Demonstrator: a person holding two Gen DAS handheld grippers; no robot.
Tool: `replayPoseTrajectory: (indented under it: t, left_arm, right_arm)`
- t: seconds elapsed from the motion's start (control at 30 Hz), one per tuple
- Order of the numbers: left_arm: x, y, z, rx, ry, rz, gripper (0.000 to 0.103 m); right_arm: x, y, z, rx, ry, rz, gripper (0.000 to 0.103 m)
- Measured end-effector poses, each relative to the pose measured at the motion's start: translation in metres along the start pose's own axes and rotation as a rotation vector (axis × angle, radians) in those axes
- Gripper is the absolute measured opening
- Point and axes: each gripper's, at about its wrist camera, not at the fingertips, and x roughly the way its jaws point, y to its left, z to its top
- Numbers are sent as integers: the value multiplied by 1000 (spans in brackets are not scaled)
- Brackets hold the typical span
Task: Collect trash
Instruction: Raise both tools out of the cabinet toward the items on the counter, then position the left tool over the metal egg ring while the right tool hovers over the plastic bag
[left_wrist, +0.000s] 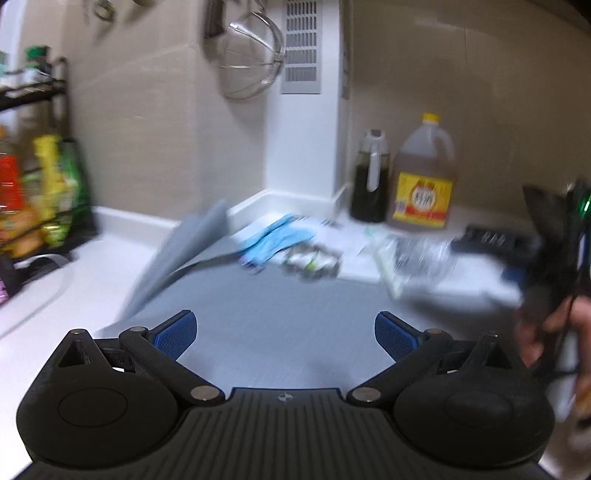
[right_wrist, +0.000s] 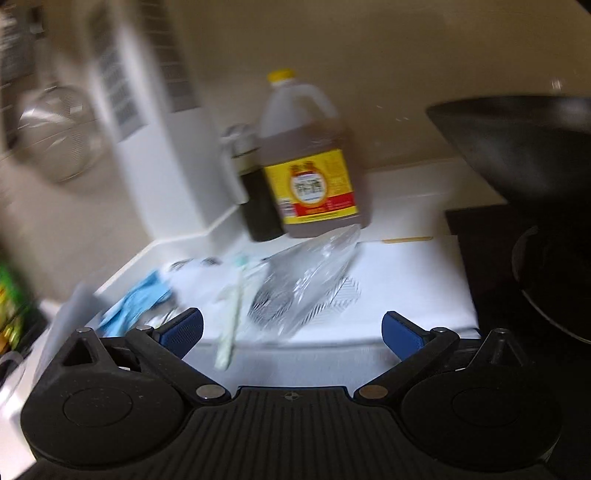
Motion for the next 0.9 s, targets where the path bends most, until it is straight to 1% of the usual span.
replayPoseTrajectory:
  t: [0.13,0.2,0.27,0.33,0.37,0.43,0.47,0.53,0.63,0.67,0.77,0.9]
  left_arm:
    - [70,-19,28,27,3,-66,103]
    - [103,-26,38,32,16,-79,103]
    - [135,-24,44,-13,54,-105,103]
    - [163,-20,48,-75,90,-140,103]
    - [176,-18,49,-94,101,-144,103]
    - [196,-16,48,-107,118,-149,103]
    - [206,-15,47,-107,129,-154,103]
    - [222,-17,45,-95,133,-159,103]
    - [240,-19,39,-66,122,-124,103]
    - [243,-21,37,-53,109,-111,103]
    - [246,-25,37,-29,117,-82,103]
    - [246,-24,36,-34,114,-87,103]
  right_arm:
    - [47,4,7,22,52,-29,102]
    - [62,7,7,26,67,-41,102]
    - [74,8,6,17,67,-67,102]
    - [86,10,3,-12,60,-123,103]
    - [91,11,1,-37,56,-153,103]
    - [99,15,-4,-95,51,-179,103]
    - [103,18,-5,-118,70,-190,103]
    - [108,23,-4,-159,91,-186,103]
    - [113,25,-3,-179,112,-195,103]
    - [114,26,-3,-187,116,-199,103]
    - [117,31,-4,-227,135,-221,103]
    - [119,35,-5,-250,143,-237,103]
